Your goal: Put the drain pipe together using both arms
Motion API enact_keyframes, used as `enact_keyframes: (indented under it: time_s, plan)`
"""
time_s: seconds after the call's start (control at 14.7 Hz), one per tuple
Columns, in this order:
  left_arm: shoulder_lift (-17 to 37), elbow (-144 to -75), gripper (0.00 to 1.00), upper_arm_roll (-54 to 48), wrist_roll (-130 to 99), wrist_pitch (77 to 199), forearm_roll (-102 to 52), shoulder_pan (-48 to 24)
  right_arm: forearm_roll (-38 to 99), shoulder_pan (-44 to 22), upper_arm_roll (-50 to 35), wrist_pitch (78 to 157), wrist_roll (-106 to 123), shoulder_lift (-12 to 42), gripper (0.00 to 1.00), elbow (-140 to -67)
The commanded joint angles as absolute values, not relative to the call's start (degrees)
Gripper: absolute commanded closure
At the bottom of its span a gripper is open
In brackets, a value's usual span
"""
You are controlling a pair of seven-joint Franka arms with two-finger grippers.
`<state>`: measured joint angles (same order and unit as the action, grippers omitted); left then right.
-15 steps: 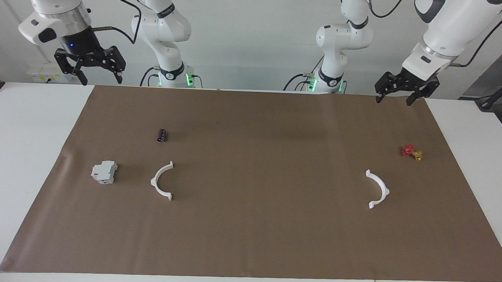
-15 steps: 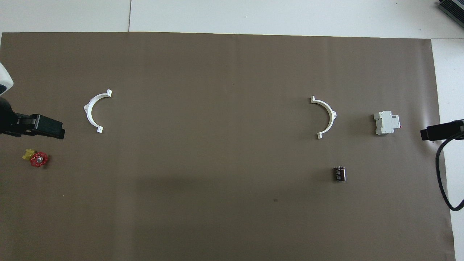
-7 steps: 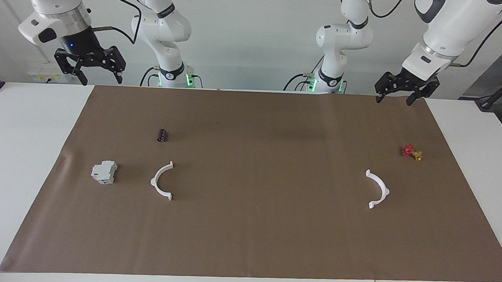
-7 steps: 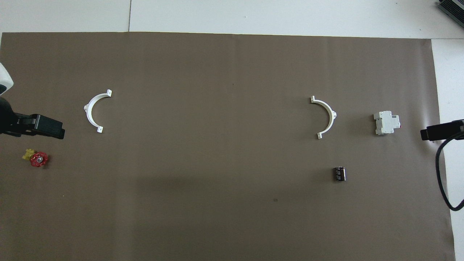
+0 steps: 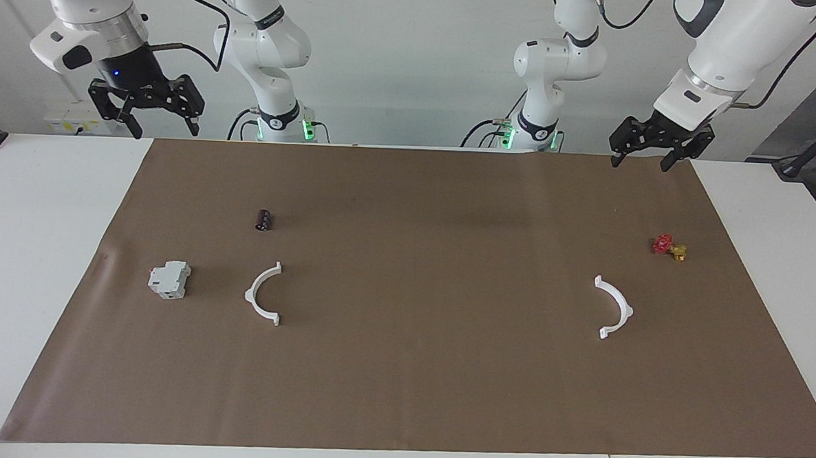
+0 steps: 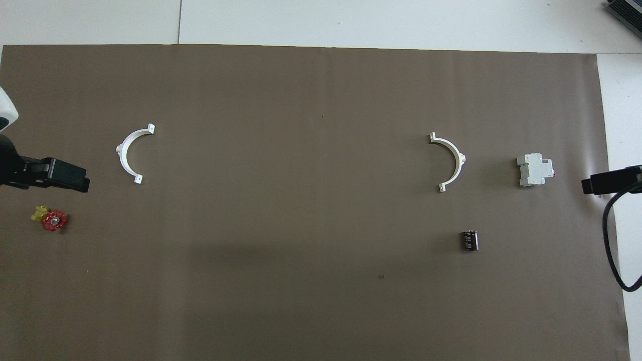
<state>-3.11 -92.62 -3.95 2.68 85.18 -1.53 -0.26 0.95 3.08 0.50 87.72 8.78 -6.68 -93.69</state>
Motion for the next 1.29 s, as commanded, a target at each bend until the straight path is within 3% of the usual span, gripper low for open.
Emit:
enact_keyframes:
  time_s: [0.0,1.22]
  plan:
    - [-4.92,-94.57,0.0,-3.78,2.64,85.69,-2.02,0.87,1.58,2.72,0.7,88.68,7.82,-6.86,0.0,-94.31]
    - [-4.92,-95.19,0.0,-3.52,2.72,88.16,-2.02,1.4,1.58,2.29,0.7,89.03,6.94,-6.68,0.0,-94.75]
